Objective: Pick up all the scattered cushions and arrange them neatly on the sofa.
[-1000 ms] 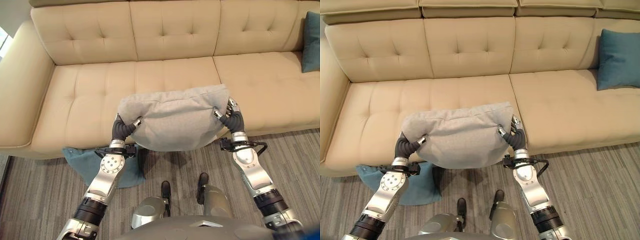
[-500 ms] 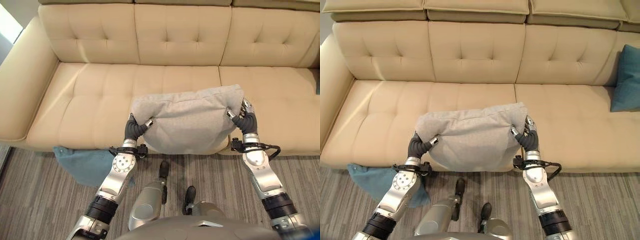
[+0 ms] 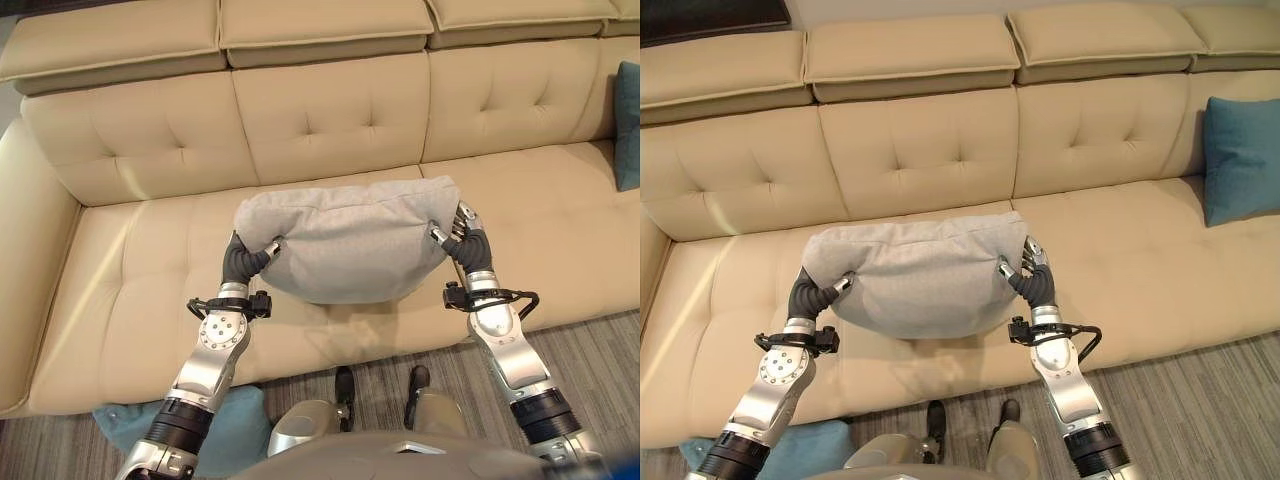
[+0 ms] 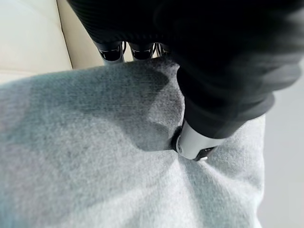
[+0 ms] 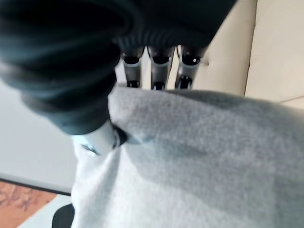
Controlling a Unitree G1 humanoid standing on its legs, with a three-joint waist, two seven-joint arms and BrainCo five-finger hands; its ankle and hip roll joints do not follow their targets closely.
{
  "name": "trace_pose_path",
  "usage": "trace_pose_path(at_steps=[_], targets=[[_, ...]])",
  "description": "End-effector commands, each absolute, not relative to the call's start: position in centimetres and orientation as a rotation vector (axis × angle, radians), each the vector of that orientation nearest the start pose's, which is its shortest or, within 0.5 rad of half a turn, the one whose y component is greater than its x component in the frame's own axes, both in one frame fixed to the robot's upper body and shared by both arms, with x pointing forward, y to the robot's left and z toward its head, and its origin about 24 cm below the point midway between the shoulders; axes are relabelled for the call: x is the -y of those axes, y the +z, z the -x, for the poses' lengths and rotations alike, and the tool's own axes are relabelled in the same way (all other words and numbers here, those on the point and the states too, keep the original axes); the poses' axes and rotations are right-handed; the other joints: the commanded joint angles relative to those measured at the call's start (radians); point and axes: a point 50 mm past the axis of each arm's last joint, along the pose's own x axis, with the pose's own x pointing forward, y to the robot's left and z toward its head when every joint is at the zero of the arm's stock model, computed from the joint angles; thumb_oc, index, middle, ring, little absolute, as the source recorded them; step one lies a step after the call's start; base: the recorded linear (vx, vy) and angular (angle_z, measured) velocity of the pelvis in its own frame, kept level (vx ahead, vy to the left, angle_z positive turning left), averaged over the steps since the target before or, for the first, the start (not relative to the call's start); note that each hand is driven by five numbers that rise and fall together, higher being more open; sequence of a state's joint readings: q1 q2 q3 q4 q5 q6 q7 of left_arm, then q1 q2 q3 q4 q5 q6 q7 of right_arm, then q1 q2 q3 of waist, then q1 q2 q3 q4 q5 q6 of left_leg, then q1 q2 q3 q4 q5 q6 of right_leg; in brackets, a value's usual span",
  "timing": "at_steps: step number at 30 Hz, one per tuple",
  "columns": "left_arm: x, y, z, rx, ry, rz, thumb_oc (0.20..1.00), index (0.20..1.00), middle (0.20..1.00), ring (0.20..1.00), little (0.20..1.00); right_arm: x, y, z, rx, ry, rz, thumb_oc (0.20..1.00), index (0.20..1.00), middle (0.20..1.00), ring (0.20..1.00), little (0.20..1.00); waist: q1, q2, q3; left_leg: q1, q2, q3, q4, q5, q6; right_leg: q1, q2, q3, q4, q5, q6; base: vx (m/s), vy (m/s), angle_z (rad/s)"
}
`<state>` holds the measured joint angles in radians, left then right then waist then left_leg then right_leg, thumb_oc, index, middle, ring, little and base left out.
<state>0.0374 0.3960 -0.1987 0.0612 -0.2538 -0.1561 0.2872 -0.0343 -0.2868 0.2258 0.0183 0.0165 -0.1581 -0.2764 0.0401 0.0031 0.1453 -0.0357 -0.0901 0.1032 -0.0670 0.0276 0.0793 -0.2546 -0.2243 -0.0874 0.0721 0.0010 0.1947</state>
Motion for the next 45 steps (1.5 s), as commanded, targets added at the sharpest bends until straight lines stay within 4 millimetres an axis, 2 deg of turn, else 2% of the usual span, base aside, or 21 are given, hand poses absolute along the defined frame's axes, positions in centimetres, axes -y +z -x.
trace_pose_path(at_steps=[1,3,6,10,11,12,13,20,27,30,31,35,38,40,41,45], targets=[[-17.7,8.1,-25.1,0.277,0.035,-0.071,0.200,0.200,0.200,0.200,0.200,14.9,10.4,-26.4,0.417,0.004,0.201,0.200,0.200,0.200,0.200,0.200,-0.005,-0.027,-0.025,0.022,0.054,-0.091,0.097,-0.159,-0.067,0.111,0.042,-0.056,-0.030,0.038,-0.010,0.18,-0.258,0.44],[-17.2,7.8,-25.0,0.269,0.030,-0.045,0.200,0.200,0.200,0.200,0.200,15.6,10.2,-26.2,0.410,-0.011,0.229,0.200,0.200,0.200,0.200,0.200,-0.014,-0.032,-0.054,0.049,0.092,-0.117,0.089,-0.159,-0.110,0.177,0.071,-0.094,-0.063,0.022,-0.029,0.25,-0.335,0.61],[-16.7,7.9,-25.4,0.264,0.020,-0.026,0.200,0.200,0.200,0.200,0.200,16.4,10.1,-25.9,0.399,-0.037,0.229,0.200,0.200,0.200,0.200,0.200,-0.026,-0.030,-0.064,0.060,0.135,-0.145,0.069,-0.134,-0.143,0.229,0.106,-0.138,-0.095,-0.015,-0.057,0.14,-0.273,0.53],[-16.0,8.5,-25.9,0.289,0.005,-0.007,0.200,0.200,0.200,0.200,0.200,17.4,10.3,-25.8,0.406,-0.077,0.250,0.200,0.200,0.200,0.200,0.200,-0.041,-0.036,-0.051,0.002,0.142,-0.155,0.137,-0.132,-0.163,0.248,0.117,-0.171,-0.115,-0.037,-0.082,0.01,-0.149,0.56],[-15.2,9.1,-26.3,0.313,-0.017,0.015,0.200,0.200,0.200,0.200,0.200,17.9,10.5,-26.0,0.415,-0.104,0.259,0.200,0.200,0.200,0.200,0.200,-0.047,-0.039,-0.031,-0.073,0.146,-0.114,0.176,-0.106,-0.169,0.263,0.105,-0.199,-0.130,-0.042,-0.079,-0.04,-0.013,0.57],[-15.2,9.1,-26.4,0.314,-0.018,0.015,0.200,0.200,0.200,0.200,0.200,17.9,10.5,-26.0,0.415,-0.104,0.259,0.200,0.200,0.200,0.200,0.200,-0.048,-0.039,-0.032,-0.075,0.145,-0.115,0.177,-0.106,-0.169,0.262,0.105,-0.200,-0.131,-0.041,-0.079,-0.03,0.039,0.92],[-15.1,9.3,-26.5,0.317,-0.026,0.009,0.200,0.200,0.200,0.200,0.200,18.1,10.7,-26.1,0.418,-0.125,0.262,0.200,0.200,0.200,0.200,0.200,-0.049,-0.038,-0.035,-0.097,0.157,-0.068,0.150,-0.098,-0.161,0.259,0.103,-0.209,-0.129,-0.039,-0.075,0.05,0.034,0.73],[-15.2,9.3,-26.5,0.313,-0.029,-0.021,0.200,0.200,0.200,0.200,0.200,17.7,10.6,-26.4,0.413,-0.123,0.271,0.200,0.200,0.200,0.200,0.200,-0.047,-0.043,-0.066,-0.023,0.149,-0.043,0.058,-0.090,-0.144,0.274,0.102,-0.171,-0.128,-0.043,-0.066,0.15,0.080,-0.10],[-14.7,10.9,-27.6,0.370,-0.016,-0.008,0.200,0.200,0.200,0.200,0.200,16.2,12.3,-28.0,0.478,-0.112,0.261,0.200,0.200,0.200,0.200,0.200,-0.038,-0.042,-0.064,0.003,0.144,-0.028,0.008,-0.086,-0.134,0.248,0.105,-0.136,-0.138,-0.031,-0.056,0.05,0.035,-0.13],[-13.8,12.9,-28.9,0.443,-0.007,0.003,0.200,0.200,0.200,0.200,0.200,14.8,14.5,-29.5,0.554,-0.105,0.242,0.200,0.200,0.200,0.200,0.200,-0.034,-0.042,-0.049,-0.022,0.149,-0.031,-0.009,-0.072,-0.138,0.207,0.109,-0.127,-0.151,-0.014,-0.053,-0.05,-0.002,-0.03],[-13.4,14.2,-29.8,0.489,0.000,0.004,0.200,0.200,0.200,0.200,0.200,14.1,15.8,-30.3,0.597,-0.105,0.240,0.200,0.200,0.200,0.200,0.200,-0.033,-0.042,-0.037,-0.044,0.154,-0.035,-0.013,-0.061,-0.142,0.180,0.111,-0.126,-0.155,-0.004,-0.051,-0.13,-0.035,-0.08],[-11.9,22.7,-34.1,0.726,0.038,-0.062,0.200,0.200,0.200,0.200,0.200,12.4,24.1,-34.2,0.804,-0.161,0.282,0.200,0.200,0.200,0.200,0.200,-0.036,-0.042,-0.008,-0.209,0.162,-0.063,-0.020,0.006,-0.172,0.021,0.116,-0.137,-0.159,0.043,-0.044,-0.18,-0.029,0.09],[-11.9,25.7,-35.3,0.792,0.061,-0.107,0.200,0.200,0.200,0.200,0.200,12.5,27.3,-35.3,0.862,-0.203,0.308,0.200,0.200,0.200,0.200,0.200,-0.036,-0.042,-0.013,-0.279,0.161,-0.073,-0.020,0.029,-0.184,-0.042,0.116,-0.142,-0.159,0.060,-0.037,-0.06,-0.007,0.11],[-11.9,29.6,-36.4,0.860,0.087,-0.168,0.200,0.200,0.200,0.200,0.200,12.8,30.9,-36.1,0.920,-0.263,0.338,0.200,0.200,0.200,0.200,0.200,-0.034,-0.035,-0.015,-0.353,0.162,-0.081,-0.020,0.051,-0.199,-0.113,0.115,-0.146,-0.159,0.075,-0.028,-0.06,0.010,0.01],[-12.0,30.6,-36.5,0.879,0.092,-0.170,0.200,0.200,0.200,0.200,0.200,13.0,31.8,-36.2,0.937,-0.282,0.343,0.200,0.200,0.200,0.200,0.200,-0.034,-0.033,-0.014,-0.376,0.158,-0.084,-0.020,0.056,-0.202,-0.136,0.115,-0.145,-0.159,0.079,-0.025,-0.04,0.009,0.02],[-11.7,31.0,-36.5,0.888,0.085,-0.161,0.200,0.200,0.200,0.200,0.200,13.1,32.6,-36.4,0.944,-0.294,0.375,0.200,0.200,0.200,0.200,0.200,-0.035,-0.030,-0.018,-0.413,0.157,-0.088,-0.020,0.065,-0.206,-0.176,0.113,-0.146,-0.159,0.085,-0.022,0.00,0.001,0.01]])
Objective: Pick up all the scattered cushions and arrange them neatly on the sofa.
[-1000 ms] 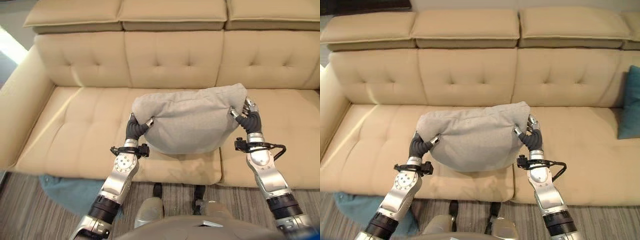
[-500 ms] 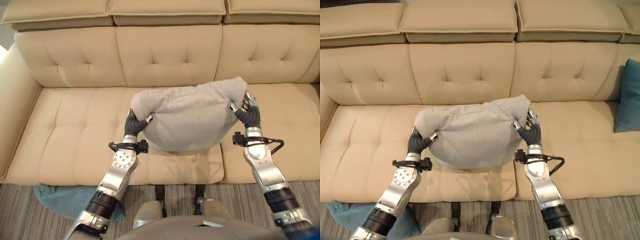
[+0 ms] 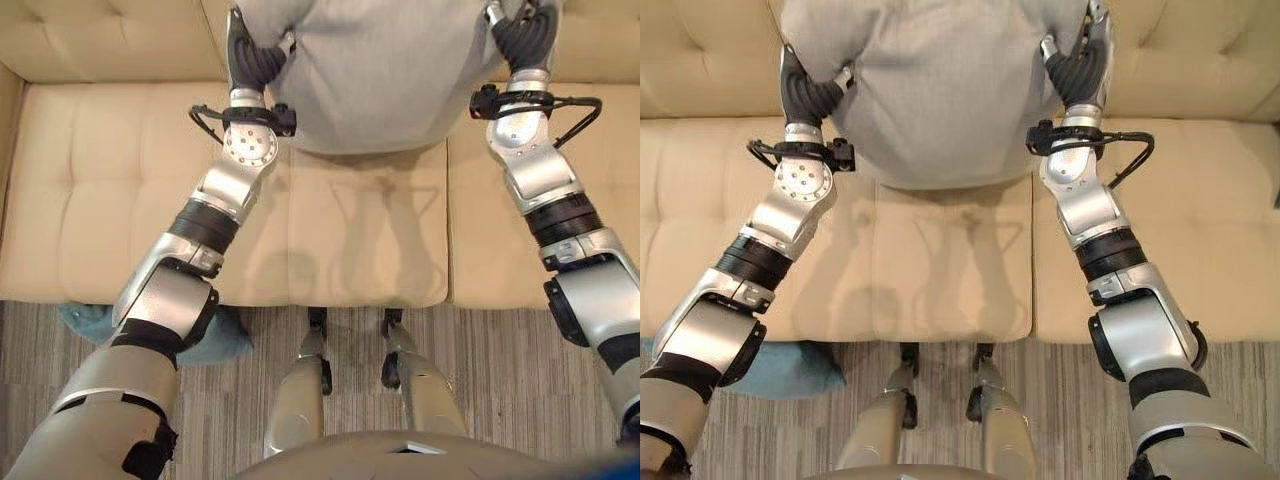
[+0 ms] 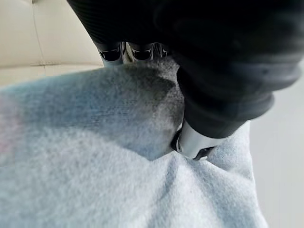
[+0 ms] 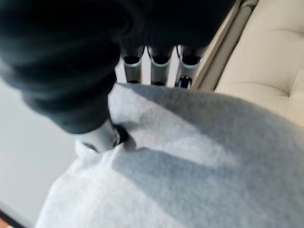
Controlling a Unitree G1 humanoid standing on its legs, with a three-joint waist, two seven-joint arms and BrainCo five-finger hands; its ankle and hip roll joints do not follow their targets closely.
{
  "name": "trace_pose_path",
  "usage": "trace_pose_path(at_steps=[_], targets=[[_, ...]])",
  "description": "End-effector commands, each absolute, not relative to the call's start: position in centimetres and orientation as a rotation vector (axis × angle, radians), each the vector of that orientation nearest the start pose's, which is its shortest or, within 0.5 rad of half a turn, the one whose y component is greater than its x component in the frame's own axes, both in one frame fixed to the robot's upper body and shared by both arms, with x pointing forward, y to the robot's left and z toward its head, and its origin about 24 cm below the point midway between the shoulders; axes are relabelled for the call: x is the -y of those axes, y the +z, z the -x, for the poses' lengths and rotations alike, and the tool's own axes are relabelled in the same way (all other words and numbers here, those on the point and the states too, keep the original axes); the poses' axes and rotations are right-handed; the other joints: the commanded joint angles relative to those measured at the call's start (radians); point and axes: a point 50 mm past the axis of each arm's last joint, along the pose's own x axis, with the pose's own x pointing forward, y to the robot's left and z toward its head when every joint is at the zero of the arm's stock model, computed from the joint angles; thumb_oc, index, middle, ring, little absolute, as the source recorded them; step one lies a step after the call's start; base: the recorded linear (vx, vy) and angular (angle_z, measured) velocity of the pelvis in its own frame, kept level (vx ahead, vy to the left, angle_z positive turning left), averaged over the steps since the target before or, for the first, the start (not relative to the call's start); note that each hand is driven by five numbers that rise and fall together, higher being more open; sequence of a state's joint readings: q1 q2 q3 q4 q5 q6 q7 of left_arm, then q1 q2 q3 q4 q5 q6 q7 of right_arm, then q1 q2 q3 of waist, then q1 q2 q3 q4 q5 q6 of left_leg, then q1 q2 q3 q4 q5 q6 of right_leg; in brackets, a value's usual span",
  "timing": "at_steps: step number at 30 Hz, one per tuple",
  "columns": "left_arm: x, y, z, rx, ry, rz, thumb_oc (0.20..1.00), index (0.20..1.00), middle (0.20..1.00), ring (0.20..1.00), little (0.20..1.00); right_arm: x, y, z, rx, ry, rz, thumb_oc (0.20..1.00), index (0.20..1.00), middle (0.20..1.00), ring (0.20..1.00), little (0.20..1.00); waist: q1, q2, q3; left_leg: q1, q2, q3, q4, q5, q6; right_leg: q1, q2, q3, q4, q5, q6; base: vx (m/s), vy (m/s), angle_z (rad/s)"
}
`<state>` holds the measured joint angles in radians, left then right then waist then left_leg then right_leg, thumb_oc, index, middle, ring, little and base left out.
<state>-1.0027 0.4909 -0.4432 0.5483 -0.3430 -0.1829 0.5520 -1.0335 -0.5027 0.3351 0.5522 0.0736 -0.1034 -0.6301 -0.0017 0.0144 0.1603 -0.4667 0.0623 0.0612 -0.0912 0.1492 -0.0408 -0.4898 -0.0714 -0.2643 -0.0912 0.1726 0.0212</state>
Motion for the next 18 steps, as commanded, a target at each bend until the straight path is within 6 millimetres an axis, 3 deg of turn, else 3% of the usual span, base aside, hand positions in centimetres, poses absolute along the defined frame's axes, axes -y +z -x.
trace_pose_path(at_steps=[1,6,14,18], targets=[[-11.7,31.1,-36.5,0.888,0.085,-0.160,0.200,0.200,0.200,0.200,0.200,13.1,32.6,-36.4,0.944,-0.294,0.375,0.200,0.200,0.200,0.200,0.200,0.006,-0.042,-0.034,0.017,0.004,-0.046,0.004,-0.057,-0.086,0.059,-0.040,0.031,0.004,-0.087,0.151,0.00,0.002,0.05],[-11.6,30.9,-36.9,0.865,0.089,-0.165,0.200,0.200,0.200,0.200,0.200,13.2,32.4,-36.9,0.915,-0.293,0.392,0.200,0.200,0.200,0.200,0.200,0.005,-0.039,-0.030,-0.010,0.004,-0.046,0.004,-0.050,-0.090,0.029,-0.044,0.033,0.004,-0.077,0.155,0.00,0.000,0.00],[-11.4,28.6,-37.5,0.785,0.083,-0.169,0.200,0.200,0.200,0.200,0.200,13.4,30.8,-37.8,0.839,-0.288,0.448,0.200,0.200,0.200,0.200,0.200,0.005,-0.036,-0.020,-0.034,0.008,-0.046,0.004,-0.040,-0.094,0.000,-0.048,0.031,0.004,-0.070,0.157,0.00,0.000,0.00],[-11.6,28.8,-38.2,0.757,0.104,-0.194,0.200,0.200,0.200,0.200,0.200,13.3,31.0,-38.5,0.813,-0.290,0.500,0.200,0.200,0.200,0.200,0.200,0.007,-0.037,-0.021,-0.061,0.007,-0.051,0.004,-0.031,-0.097,-0.027,-0.049,0.032,0.004,-0.061,0.160,0.00,0.000,0.00]])
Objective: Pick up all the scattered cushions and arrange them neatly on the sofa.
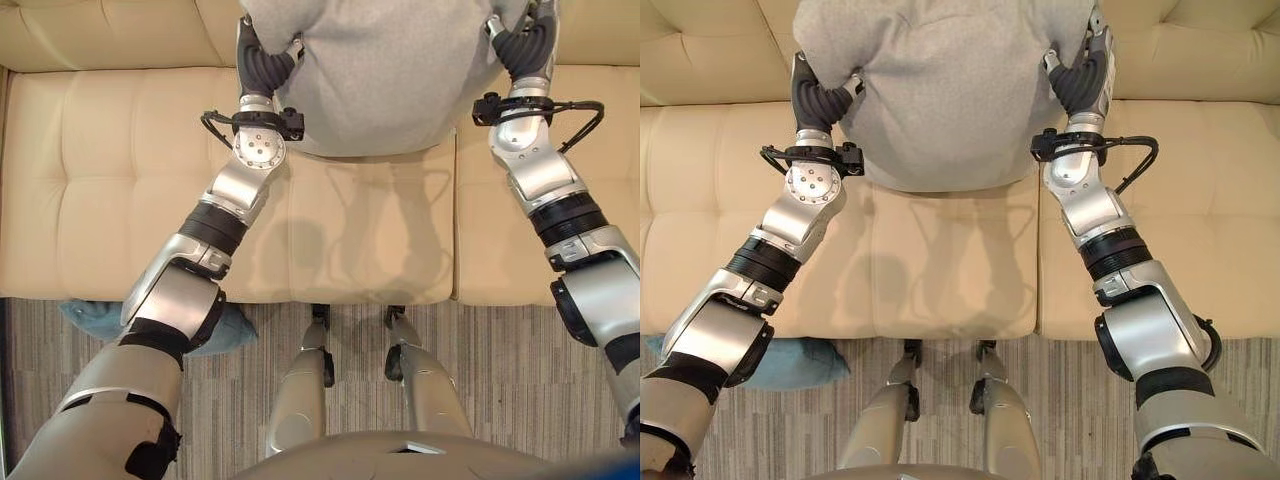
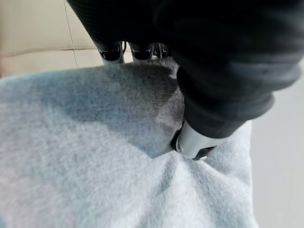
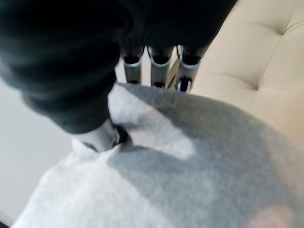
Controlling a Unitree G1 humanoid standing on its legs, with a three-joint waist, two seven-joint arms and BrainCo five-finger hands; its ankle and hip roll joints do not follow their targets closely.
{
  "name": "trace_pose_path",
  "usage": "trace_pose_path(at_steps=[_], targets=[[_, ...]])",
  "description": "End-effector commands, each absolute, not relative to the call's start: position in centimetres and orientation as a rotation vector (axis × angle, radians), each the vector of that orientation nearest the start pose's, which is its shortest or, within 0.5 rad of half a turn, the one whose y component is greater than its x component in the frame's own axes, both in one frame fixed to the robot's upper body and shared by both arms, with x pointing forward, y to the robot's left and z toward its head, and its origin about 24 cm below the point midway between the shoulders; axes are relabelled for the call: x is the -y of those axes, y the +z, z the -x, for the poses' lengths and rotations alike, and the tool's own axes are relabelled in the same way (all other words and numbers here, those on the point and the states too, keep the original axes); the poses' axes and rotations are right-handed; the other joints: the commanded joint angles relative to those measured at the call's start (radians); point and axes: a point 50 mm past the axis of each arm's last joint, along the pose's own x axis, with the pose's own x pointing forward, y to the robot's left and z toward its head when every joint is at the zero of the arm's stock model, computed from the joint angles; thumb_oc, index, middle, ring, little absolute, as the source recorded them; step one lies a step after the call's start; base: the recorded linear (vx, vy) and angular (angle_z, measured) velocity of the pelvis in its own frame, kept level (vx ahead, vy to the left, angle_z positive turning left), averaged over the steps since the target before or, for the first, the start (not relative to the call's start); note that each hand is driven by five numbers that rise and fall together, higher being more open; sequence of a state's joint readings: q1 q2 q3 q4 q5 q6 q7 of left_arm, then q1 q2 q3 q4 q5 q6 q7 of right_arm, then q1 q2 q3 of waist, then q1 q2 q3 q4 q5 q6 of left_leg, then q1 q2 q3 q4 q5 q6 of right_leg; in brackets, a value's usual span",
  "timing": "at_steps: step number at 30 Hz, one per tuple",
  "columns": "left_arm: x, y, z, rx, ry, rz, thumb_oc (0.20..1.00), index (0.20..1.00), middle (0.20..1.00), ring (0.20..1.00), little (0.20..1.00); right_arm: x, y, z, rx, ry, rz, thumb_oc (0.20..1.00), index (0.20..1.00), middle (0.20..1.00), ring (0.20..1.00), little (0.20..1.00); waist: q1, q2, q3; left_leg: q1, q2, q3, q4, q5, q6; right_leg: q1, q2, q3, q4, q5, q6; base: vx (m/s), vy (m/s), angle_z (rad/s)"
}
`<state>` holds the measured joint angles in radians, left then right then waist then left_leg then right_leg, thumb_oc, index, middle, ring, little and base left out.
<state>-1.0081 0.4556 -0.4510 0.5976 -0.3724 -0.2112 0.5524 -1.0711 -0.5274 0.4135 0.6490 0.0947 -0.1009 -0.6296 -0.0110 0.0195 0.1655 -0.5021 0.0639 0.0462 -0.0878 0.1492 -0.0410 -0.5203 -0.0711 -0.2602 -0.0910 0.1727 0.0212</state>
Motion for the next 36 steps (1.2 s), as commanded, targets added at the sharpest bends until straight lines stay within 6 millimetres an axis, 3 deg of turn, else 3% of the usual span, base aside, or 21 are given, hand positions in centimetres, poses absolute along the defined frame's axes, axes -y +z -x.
trace_pose_path(at_steps=[1,2,3,5,19,25,26,29,33,35,36], targets=[[-11.6,28.9,-38.3,0.756,0.109,-0.196,0.200,0.200,0.200,0.200,0.200,13.2,31.2,-38.6,0.811,-0.289,0.511,0.200,0.200,0.200,0.200,0.200,0.017,-0.043,-0.026,-0.030,0.007,-0.036,0.001,-0.030,-0.098,-0.001,-0.050,0.028,0.004,-0.060,0.160,0.00,0.000,0.00],[-11.9,29.6,-38.7,0.752,0.134,-0.220,0.824,0.824,0.824,0.824,0.824,13.4,32.0,-38.8,0.811,-0.311,0.543,0.200,0.200,0.200,0.200,0.200,0.019,-0.043,-0.026,-0.044,0.006,-0.039,0.001,-0.024,-0.100,-0.014,-0.050,0.025,0.004,-0.056,0.163,0.00,0.000,0.00],[-12.2,30.0,-38.9,0.754,0.153,-0.237,1.000,1.000,1.000,1.000,1.000,13.5,32.2,-39.0,0.805,-0.322,0.559,0.228,0.228,0.228,0.228,0.228,0.019,-0.044,-0.028,-0.051,0.006,-0.039,0.001,-0.024,-0.101,-0.021,-0.050,0.025,0.004,-0.054,0.164,0.00,0.000,0.00],[-12.8,32.0,-39.1,0.778,0.214,-0.262,1.000,1.000,1.000,1.000,1.000,13.9,33.3,-39.3,0.806,-0.376,0.587,1.000,1.000,1.000,1.000,1.000,0.022,-0.042,-0.026,-0.070,0.004,-0.044,0.001,-0.015,-0.103,-0.037,-0.051,0.023,0.004,-0.049,0.169,-0.01,0.005,0.02],[-15.9,36.0,-39.8,0.754,0.367,-0.395,1.000,1.000,1.000,1.000,1.000,18.7,36.7,-39.9,0.682,-0.573,0.738,1.000,1.000,1.000,1.000,1.000,0.037,-0.047,-0.043,-0.112,-0.002,-0.056,0.001,0.001,-0.109,-0.081,-0.059,0.011,0.004,-0.030,0.175,0.00,0.001,0.00],[-18.4,35.2,-39.3,0.759,0.408,-0.419,1.000,1.000,1.000,1.000,1.000,22.0,36.8,-38.8,0.696,-0.650,0.691,1.000,1.000,1.000,1.000,1.000,0.036,-0.050,-0.049,-0.098,-0.002,-0.058,0.001,-0.006,-0.109,-0.066,-0.058,0.009,0.004,-0.037,0.176,0.01,0.004,0.03],[-19.4,34.9,-38.7,0.784,0.416,-0.456,1.000,1.000,1.000,1.000,1.000,23.3,36.1,-38.4,0.695,-0.662,0.665,1.000,1.000,1.000,1.000,1.000,0.037,-0.052,-0.053,-0.083,-0.001,-0.060,0.001,-0.011,-0.108,-0.054,-0.059,0.009,0.004,-0.040,0.176,0.05,-0.007,0.01],[-20.0,33.4,-38.1,0.801,0.409,-0.481,1.000,1.000,1.000,1.000,1.000,24.5,34.0,-38.0,0.684,-0.662,0.626,1.000,1.000,1.000,1.000,1.000,0.035,-0.055,-0.063,-0.055,-0.001,-0.059,0.001,-0.023,-0.108,-0.026,-0.060,0.007,0.004,-0.047,0.175,0.05,0.002,0.01],[-20.6,28.8,-36.1,0.811,0.373,-0.402,1.000,1.000,1.000,1.000,1.000,25.9,27.6,-36.9,0.622,-0.613,0.587,1.000,1.000,1.000,1.000,1.000,0.033,-0.060,-0.076,0.018,0.002,-0.051,0.001,-0.054,-0.103,0.047,-0.061,0.001,0.004,-0.071,0.167,0.07,0.004,0.05],[-21.0,24.0,-34.0,0.757,0.359,-0.294,1.000,1.000,1.000,1.000,1.000,25.7,22.3,-35.2,0.565,-0.550,0.551,1.000,1.000,1.000,1.000,1.000,0.028,-0.066,-0.089,0.070,0.006,-0.045,0.001,-0.074,-0.097,0.099,-0.060,0.005,0.004,-0.087,0.160,0.09,0.012,-0.03],[-21.0,23.8,-33.9,0.753,0.358,-0.295,1.000,1.000,1.000,1.000,1.000,25.7,22.1,-35.1,0.561,-0.549,0.552,1.000,1.000,1.000,1.000,1.000,0.026,-0.067,-0.092,0.067,0.003,-0.046,0.001,-0.067,-0.096,0.097,-0.063,0.004,0.004,-0.082,0.160,0.10,0.005,-0.09]])
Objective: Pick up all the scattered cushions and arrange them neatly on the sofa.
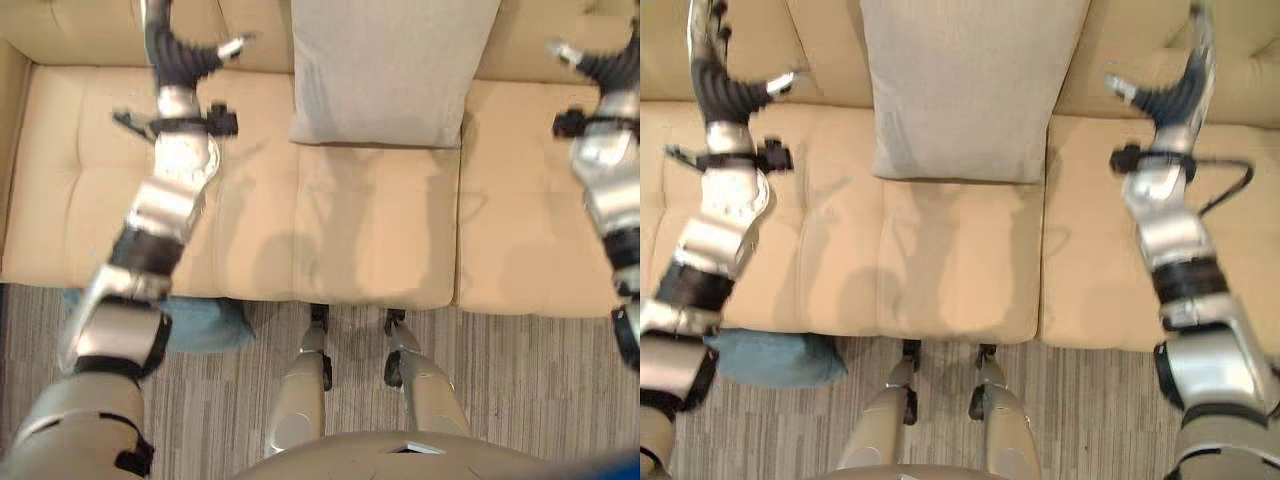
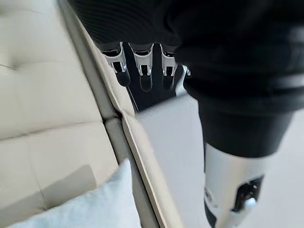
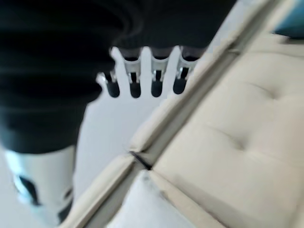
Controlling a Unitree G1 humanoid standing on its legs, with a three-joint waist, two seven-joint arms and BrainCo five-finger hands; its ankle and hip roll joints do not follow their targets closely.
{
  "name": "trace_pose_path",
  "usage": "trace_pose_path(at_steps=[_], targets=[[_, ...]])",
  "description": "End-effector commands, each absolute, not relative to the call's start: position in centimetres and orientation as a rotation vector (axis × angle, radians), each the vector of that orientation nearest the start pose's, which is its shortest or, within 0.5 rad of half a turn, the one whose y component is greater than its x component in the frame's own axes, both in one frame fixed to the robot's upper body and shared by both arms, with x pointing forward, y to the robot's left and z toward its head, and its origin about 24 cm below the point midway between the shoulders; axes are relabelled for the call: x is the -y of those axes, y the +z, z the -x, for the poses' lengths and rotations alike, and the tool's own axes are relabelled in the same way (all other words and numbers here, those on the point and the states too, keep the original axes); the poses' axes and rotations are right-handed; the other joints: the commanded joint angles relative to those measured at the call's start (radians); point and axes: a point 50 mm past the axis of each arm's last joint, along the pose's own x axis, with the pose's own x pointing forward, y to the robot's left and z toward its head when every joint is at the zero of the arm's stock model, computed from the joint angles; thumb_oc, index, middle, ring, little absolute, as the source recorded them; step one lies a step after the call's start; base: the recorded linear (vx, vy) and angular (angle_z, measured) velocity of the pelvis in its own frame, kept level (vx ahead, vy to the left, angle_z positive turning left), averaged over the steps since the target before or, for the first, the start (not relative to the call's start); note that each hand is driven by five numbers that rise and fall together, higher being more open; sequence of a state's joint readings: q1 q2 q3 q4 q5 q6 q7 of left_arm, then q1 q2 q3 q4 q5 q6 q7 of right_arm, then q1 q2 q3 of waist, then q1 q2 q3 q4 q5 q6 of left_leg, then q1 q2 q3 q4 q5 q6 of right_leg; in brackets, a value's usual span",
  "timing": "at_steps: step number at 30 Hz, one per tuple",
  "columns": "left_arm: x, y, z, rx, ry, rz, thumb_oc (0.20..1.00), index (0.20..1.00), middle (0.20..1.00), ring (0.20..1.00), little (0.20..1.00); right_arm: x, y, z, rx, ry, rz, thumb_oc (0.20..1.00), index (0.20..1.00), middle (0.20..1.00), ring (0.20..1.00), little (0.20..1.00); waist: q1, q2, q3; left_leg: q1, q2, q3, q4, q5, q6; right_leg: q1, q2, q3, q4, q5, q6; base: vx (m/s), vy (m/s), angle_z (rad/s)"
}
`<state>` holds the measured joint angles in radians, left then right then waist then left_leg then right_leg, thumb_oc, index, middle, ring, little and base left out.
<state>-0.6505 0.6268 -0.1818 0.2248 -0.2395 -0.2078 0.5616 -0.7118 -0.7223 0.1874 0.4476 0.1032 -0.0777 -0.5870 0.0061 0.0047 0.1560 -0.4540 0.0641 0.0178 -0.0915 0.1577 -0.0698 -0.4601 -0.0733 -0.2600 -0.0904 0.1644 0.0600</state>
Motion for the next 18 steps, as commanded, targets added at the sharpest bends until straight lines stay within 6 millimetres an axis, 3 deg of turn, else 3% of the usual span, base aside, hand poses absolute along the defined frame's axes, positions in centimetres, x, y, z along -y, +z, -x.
trace_pose_path(at_steps=[1,3,4,5,7,8,12,13,14,16,18], targets=[[-20.9,22.5,-33.1,0.737,0.336,-0.261,1.000,1.000,1.000,1.000,1.000,25.7,20.5,-34.5,0.531,-0.523,0.565,1.000,1.000,1.000,1.000,1.000,0.009,-0.053,-0.082,0.037,0.007,-0.015,0.004,-0.088,-0.066,0.057,-0.059,0.004,0.003,-0.084,0.120,0.06,0.016,-0.05],[-21.4,16.8,-30.7,0.579,0.303,-0.222,1.000,1.000,1.000,1.000,1.000,25.5,14.1,-31.7,0.383,-0.430,0.587,1.000,1.000,1.000,1.000,1.000,0.006,-0.056,-0.089,0.100,0.007,-0.005,0.004,-0.097,-0.056,0.124,-0.065,0.001,0.003,-0.094,0.117,0.11,0.014,0.01],[-21.5,16.6,-30.6,0.571,0.302,-0.223,1.000,1.000,1.000,1.000,1.000,25.5,13.8,-31.5,0.377,-0.428,0.589,1.000,1.000,1.000,1.000,1.000,0.006,-0.056,-0.089,0.108,0.007,-0.005,0.004,-0.099,-0.056,0.131,-0.065,0.002,0.003,-0.095,0.117,0.10,0.007,-0.02],[-22.7,12.0,-28.7,0.399,0.294,-0.251,1.000,1.000,1.000,1.000,1.000,26.9,9.2,-29.2,0.201,-0.406,0.644,1.000,1.000,1.000,1.000,1.000,0.004,-0.052,-0.088,0.159,0.013,0.002,0.004,-0.109,-0.050,0.181,-0.068,0.000,0.003,-0.109,0.114,0.08,0.003,-0.07],[-23.6,8.5,-27.0,0.249,0.278,-0.295,1.000,1.000,1.000,1.000,1.000,28.0,5.8,-27.3,0.055,-0.395,0.684,1.000,1.000,1.000,1.000,1.000,0.005,-0.049,-0.082,0.206,0.015,0.008,0.004,-0.117,-0.044,0.227,-0.065,-0.001,0.003,-0.118,0.112,0.09,0.007,-0.06],[-24.5,5.3,-25.7,0.101,0.267,-0.342,1.000,1.000,1.000,1.000,1.000,28.3,3.2,-26.1,-0.059,-0.381,0.675,1.000,1.000,1.000,1.000,1.000,0.007,-0.045,-0.082,0.240,0.018,0.012,0.004,-0.126,-0.040,0.261,-0.060,-0.002,0.003,-0.129,0.110,0.05,0.013,0.02],[-26.2,-1.2,-22.2,-0.215,0.247,-0.447,1.000,1.000,1.000,1.000,1.000,28.9,-1.6,-23.3,-0.279,-0.340,0.707,1.000,1.000,1.000,1.000,1.000,0.009,-0.040,-0.082,0.296,0.018,0.019,0.004,-0.129,-0.027,0.317,-0.056,-0.002,0.003,-0.138,0.108,0.01,0.001,-0.01],[-27.1,-5.3,-19.1,-0.432,0.227,-0.485,1.000,1.000,1.000,1.000,1.000,28.8,-4.5,-21.5,-0.420,-0.283,0.725,1.000,1.000,1.000,1.000,1.000,0.011,-0.038,-0.086,0.333,0.018,0.024,0.004,-0.136,-0.023,0.357,-0.047,0.006,0.003,-0.151,0.104,0.00,0.000,0.00],[-27.3,-7.9,-16.7,-0.578,0.225,-0.482,1.000,1.000,1.000,1.000,1.000,28.8,-6.2,-20.2,-0.506,-0.254,0.732,1.000,1.000,1.000,1.000,1.000,0.013,-0.037,-0.092,0.355,0.018,0.028,0.004,-0.142,-0.022,0.379,-0.044,0.006,0.003,-0.158,0.102,0.00,0.000,0.00],[-27.3,-11.1,-13.6,-0.781,0.236,-0.472,1.000,1.000,1.000,1.000,1.000,28.7,-8.4,-18.4,-0.634,-0.218,0.738,1.000,1.000,1.000,1.000,1.000,0.015,-0.037,-0.101,0.377,0.018,0.032,0.004,-0.148,-0.021,0.404,-0.040,0.008,0.003,-0.165,0.100,-0.02,-0.010,-0.14],[-27.0,-12.8,-11.5,-0.904,0.222,-0.490,1.000,1.000,1.000,1.000,1.000,28.5,-9.8,-16.9,-0.714,-0.179,0.755,1.000,1.000,1.000,1.000,1.000,0.015,-0.038,-0.107,0.392,0.017,0.033,0.004,-0.151,-0.022,0.418,-0.039,0.007,0.003,-0.167,0.099,-0.01,-0.003,-0.06]])
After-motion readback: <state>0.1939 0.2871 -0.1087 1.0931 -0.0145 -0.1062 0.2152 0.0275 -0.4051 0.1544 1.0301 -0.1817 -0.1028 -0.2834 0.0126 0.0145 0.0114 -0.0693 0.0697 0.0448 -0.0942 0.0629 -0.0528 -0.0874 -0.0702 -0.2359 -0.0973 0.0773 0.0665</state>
